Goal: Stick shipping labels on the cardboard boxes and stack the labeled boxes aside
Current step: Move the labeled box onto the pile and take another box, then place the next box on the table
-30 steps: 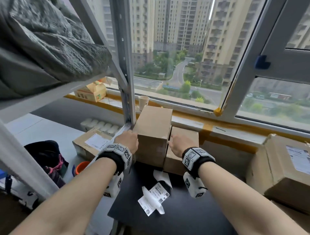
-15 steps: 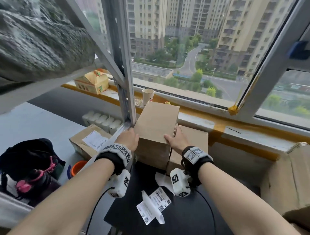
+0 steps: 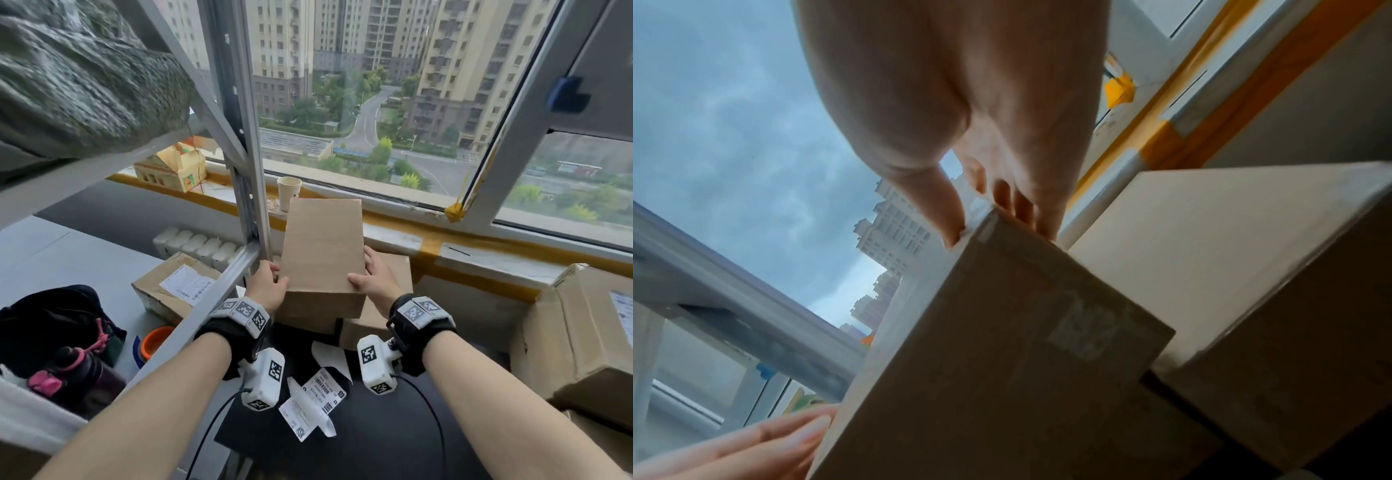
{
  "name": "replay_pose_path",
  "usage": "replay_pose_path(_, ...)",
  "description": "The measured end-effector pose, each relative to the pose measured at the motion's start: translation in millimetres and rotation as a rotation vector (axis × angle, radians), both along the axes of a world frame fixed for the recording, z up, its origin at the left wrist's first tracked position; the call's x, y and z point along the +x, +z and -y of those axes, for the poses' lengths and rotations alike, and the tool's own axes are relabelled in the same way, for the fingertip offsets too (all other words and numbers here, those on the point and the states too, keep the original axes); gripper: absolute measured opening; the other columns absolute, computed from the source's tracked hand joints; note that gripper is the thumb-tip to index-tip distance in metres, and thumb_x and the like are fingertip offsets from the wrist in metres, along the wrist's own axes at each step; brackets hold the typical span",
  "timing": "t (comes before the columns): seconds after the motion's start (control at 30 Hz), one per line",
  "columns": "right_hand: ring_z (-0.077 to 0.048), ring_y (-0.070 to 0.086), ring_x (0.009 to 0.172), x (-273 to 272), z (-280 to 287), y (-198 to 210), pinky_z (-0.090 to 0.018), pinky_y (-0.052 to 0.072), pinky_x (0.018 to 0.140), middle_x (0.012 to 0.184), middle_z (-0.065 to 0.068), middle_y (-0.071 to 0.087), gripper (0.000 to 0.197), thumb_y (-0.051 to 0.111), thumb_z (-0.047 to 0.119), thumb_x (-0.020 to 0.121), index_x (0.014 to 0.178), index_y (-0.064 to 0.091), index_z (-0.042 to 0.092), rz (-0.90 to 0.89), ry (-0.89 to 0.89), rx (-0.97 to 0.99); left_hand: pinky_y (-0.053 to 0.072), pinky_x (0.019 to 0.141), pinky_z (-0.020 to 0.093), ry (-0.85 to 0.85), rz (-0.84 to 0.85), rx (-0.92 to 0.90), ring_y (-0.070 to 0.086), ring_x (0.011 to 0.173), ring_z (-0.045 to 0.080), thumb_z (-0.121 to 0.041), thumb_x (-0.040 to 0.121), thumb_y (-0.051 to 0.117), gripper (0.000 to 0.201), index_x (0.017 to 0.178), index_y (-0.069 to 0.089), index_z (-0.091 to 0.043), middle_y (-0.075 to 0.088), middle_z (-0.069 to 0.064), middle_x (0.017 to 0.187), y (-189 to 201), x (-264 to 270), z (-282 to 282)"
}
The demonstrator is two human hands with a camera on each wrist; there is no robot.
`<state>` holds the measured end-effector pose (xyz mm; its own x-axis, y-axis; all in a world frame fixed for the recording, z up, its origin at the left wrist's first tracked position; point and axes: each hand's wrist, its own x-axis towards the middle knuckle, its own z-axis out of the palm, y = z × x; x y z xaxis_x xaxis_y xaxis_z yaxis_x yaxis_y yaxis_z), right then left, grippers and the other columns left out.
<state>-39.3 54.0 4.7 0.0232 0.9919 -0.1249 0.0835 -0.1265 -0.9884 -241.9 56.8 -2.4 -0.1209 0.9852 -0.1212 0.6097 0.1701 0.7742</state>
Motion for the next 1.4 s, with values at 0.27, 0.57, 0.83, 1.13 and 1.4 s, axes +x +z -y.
replay_pose_path(0.27, -0.015, 0.044, 0.122, 41.1, 93.6, 15.3, -0.033, 0.04, 0.104, 0.136, -0.001, 0.043, 0.075, 0.051, -0.016, 0.084, 0.148, 0.023, 0.013, 0.023, -0.152, 0.02, 0.048, 0.088, 0.032, -0.282, 0.211, 0.022, 0.063, 0.098, 0.031, -0.005, 0.088, 0.057, 0.048, 0.135, 0.047, -0.008, 0.066, 0.022, 0.109, 11.8, 28.4, 54.0)
replay_pose_path(0.57, -0.022, 0.046, 0.125, 83.1, 227.9, -13.8, -0.045, 0.039, 0.108, 0.139, -0.006, 0.045, 0.081, 0.056, -0.018, 0.079, 0.147, 0.027, 0.016, 0.038, -0.406, -0.069, 0.056, 0.054, 0.02, -0.456, 0.5, -0.14, 0.059, 0.089, 0.024, 0.0, 0.089, 0.057, 0.027, 0.114, 0.052, -0.005, 0.059, 0.021, 0.108, -14.2, 77.6, 134.0)
replay_pose_path(0.83, -0.019, 0.044, 0.123, 108.0, 295.5, -52.7, -0.036, 0.041, 0.104, 0.139, -0.006, 0.043, 0.083, 0.054, -0.021, 0.077, 0.147, 0.026, 0.013, 0.058, -0.472, -0.183, 0.054, 0.053, 0.017, -0.553, 0.496, -0.315, 0.059, 0.075, 0.011, 0.002, 0.089, 0.056, 0.053, 0.139, 0.043, -0.011, 0.059, 0.013, 0.106, -58.5, 106.1, 187.8)
replay_pose_path(1.13, -0.019, 0.041, 0.128, 130.6, 299.7, -100.2, -0.04, 0.038, 0.108, 0.144, -0.01, 0.042, 0.083, 0.066, -0.008, 0.076, 0.146, 0.029, 0.016, 0.113, -0.45, -0.323, 0.056, 0.061, 0.024, -0.512, 0.434, -0.43, 0.066, 0.069, -0.001, 0.005, 0.087, 0.056, 0.057, 0.14, 0.041, -0.011, 0.062, 0.019, 0.114, -116.9, 126.2, 197.7)
replay_pose_path(1.4, -0.024, 0.038, 0.133, 149.2, 275.3, -111.8, -0.036, 0.035, 0.106, 0.146, -0.008, 0.039, 0.083, 0.066, -0.007, 0.078, 0.147, 0.024, 0.015, 0.205, -0.363, -0.41, 0.05, 0.051, 0.013, -0.474, 0.41, -0.463, 0.065, 0.106, 0.019, 0.009, 0.086, 0.053, 0.065, 0.143, 0.036, -0.016, 0.055, 0.016, 0.133, -137.3, 140.9, 188.8)
